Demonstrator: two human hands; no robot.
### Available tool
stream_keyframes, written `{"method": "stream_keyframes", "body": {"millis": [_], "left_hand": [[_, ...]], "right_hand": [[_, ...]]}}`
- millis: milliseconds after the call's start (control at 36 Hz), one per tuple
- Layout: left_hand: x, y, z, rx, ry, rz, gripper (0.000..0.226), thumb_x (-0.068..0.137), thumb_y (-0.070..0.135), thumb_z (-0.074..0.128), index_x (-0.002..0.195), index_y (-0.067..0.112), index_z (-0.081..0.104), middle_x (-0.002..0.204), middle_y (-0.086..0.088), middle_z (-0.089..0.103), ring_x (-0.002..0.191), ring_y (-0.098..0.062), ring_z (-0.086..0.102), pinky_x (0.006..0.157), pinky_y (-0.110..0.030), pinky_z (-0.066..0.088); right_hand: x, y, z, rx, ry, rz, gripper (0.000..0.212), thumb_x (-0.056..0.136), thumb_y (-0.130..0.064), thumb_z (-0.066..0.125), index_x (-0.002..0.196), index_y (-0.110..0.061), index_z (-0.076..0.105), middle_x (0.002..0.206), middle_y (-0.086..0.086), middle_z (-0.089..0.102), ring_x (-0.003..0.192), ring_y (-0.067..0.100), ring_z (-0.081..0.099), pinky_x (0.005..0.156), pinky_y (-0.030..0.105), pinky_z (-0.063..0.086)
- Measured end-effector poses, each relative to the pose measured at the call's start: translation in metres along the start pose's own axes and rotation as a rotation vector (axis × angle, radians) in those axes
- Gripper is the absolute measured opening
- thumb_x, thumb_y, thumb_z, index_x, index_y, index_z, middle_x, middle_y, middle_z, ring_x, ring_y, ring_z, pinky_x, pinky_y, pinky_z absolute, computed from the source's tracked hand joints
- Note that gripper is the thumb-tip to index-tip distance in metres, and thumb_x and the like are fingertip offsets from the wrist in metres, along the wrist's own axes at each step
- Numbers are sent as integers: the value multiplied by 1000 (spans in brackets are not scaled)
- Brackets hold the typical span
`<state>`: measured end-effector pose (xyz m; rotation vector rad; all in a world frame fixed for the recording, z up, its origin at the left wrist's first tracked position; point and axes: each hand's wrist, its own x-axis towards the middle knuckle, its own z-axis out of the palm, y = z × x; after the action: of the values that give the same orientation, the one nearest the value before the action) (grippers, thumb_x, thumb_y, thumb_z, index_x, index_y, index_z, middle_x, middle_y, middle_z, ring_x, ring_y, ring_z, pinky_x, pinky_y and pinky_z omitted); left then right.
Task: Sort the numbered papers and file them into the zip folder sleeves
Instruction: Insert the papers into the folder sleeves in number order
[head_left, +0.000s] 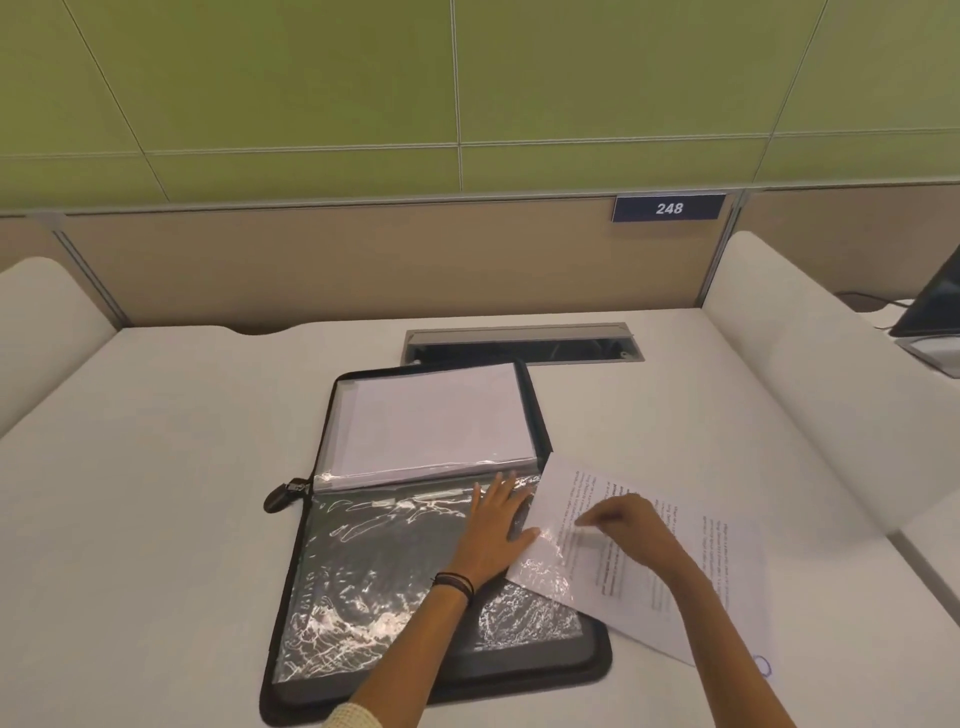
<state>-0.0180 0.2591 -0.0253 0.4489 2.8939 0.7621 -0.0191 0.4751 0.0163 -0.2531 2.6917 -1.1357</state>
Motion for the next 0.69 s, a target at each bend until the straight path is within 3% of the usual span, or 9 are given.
{"method": "stream_keyframes", "body": {"millis": [56,167,250,306,444,583,694], "left_hand": [[2,-4,-2,-3,6,4,92,77,78,21,148,21,26,159,1,2,144,-13,-11,109,-32,-21],[8,-11,-6,-16,-5,-3,100,71,84,15,148,21,25,159,1,3,142,-10,-12,113,-35,-18],[10,-11,-7,-9,-15,-5,108,64,86,7,148,22,24,159,0,5,142,-9,-9,109,-34,-22],[12,-12,-7,0,-10,-1,111,61,86,1,148,22,25,159,1,7,146,-14,-3,109,-36,-23],[17,-12,-4,10,-15,5,107,65,86,5,149,22,24,159,2,8,146,-14,-1,110,-37,-23],[19,-8,-1,-28,-11,3,102,67,82,12,149,22,23,159,3,9,146,-11,-3,109,-35,-24],[23,-5,0,-30,-16,6,100,68,81,15,149,22,22,159,3,8,146,-12,-3,110,-36,-23]], "right_hand": [[8,3,-1,47,161,1,23,89,-1,57,93,-15,74,97,-2,71,83,-3,60,77,2,43],[26,12,-1,55,269,33,26,87,-1,60,112,-8,64,119,9,61,106,16,55,92,5,35],[41,19,-2,-36,201,115,42,89,-11,61,130,-6,51,138,14,45,128,27,41,107,29,29],[50,21,-2,-83,162,141,49,91,-17,58,137,-6,42,143,14,39,133,28,35,111,35,24],[67,23,2,-117,42,176,57,94,-25,54,144,-9,31,146,11,36,135,26,34,114,39,23],[72,23,6,-79,66,159,43,93,-18,56,134,-7,47,129,12,53,119,24,50,101,28,33],[77,21,9,-125,45,136,34,93,-16,55,126,-7,56,124,12,56,115,25,51,99,30,36]]}}
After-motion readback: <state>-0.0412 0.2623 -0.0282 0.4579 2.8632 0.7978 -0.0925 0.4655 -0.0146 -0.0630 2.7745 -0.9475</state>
